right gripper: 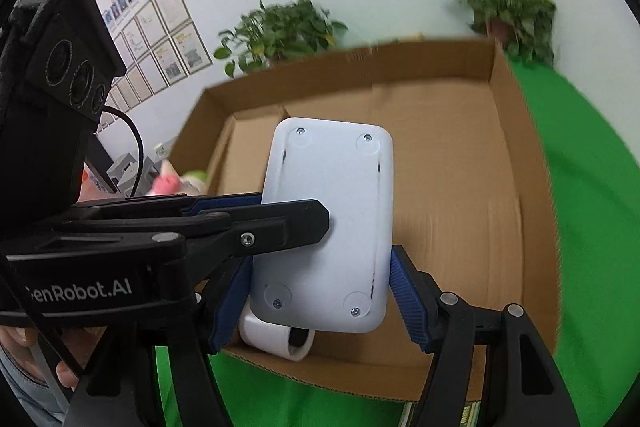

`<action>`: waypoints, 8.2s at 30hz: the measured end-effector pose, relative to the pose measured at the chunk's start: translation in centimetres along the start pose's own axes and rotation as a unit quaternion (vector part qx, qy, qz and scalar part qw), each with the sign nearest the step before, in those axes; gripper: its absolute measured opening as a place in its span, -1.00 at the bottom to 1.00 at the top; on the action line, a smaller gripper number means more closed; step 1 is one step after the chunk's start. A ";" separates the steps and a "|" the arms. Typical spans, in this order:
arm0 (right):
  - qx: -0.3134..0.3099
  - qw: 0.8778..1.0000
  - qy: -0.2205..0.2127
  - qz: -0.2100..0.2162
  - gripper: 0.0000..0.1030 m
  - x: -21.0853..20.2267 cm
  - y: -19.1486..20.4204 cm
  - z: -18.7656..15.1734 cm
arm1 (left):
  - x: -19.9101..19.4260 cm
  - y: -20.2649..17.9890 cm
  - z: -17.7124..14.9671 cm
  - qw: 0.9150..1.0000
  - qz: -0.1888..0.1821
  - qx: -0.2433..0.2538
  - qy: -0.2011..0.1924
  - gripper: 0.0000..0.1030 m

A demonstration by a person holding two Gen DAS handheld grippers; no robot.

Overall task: Organize objects
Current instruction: 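Carry the white device into the large box beside the hair dryer, then open the right gripper to release the device and withdraw, then close the right gripper on the white-and-green medicine box, then lift the medicine box with the right gripper and carry it over the large box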

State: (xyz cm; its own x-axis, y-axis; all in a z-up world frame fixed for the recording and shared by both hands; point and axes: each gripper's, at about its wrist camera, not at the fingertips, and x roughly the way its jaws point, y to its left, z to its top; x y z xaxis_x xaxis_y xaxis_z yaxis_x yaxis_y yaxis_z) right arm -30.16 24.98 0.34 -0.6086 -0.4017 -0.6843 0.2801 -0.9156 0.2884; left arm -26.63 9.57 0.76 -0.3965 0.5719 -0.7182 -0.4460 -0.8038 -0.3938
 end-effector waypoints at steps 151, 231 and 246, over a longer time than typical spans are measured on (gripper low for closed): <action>-0.047 0.993 -0.030 -0.107 0.99 -9.5 -2.9 -21.8 | -5.6 -0.2 -18.0 0.982 0.141 -0.028 -0.122 0.60; -0.073 0.994 0.007 0.077 0.18 -9.1 4.6 -23.6 | -6.7 -5.0 -20.5 0.994 -0.059 -0.054 -0.069 -0.25; -0.089 0.990 -0.078 0.080 0.18 -11.0 6.0 -17.9 | -10.6 -5.6 -14.3 0.992 -0.041 0.001 -0.121 -0.26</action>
State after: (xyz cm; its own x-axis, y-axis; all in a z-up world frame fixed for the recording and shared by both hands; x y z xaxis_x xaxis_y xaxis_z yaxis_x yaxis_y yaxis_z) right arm -8.43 24.19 -2.37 -0.6488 -0.5517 -0.5240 0.5004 -0.8282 0.2524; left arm -8.44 5.67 2.41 -0.5404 0.6575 -0.5250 -0.4852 -0.7533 -0.4439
